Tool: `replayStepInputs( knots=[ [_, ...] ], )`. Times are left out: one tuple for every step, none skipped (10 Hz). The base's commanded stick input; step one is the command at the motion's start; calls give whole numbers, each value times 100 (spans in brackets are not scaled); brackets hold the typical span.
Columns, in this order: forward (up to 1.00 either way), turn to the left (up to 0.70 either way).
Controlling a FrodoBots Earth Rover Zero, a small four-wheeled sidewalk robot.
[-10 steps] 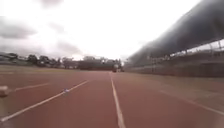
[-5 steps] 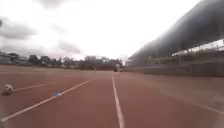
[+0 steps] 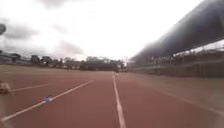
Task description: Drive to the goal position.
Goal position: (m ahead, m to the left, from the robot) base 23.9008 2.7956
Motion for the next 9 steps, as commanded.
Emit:
replayStepInputs(
  knots=[
    [85, 0],
    [85, 0],
    [85, 0],
    [85, 0],
    [85, 0],
    [85, 0],
    [85, 0],
    [85, 0],
    [85, 0]
  ],
)
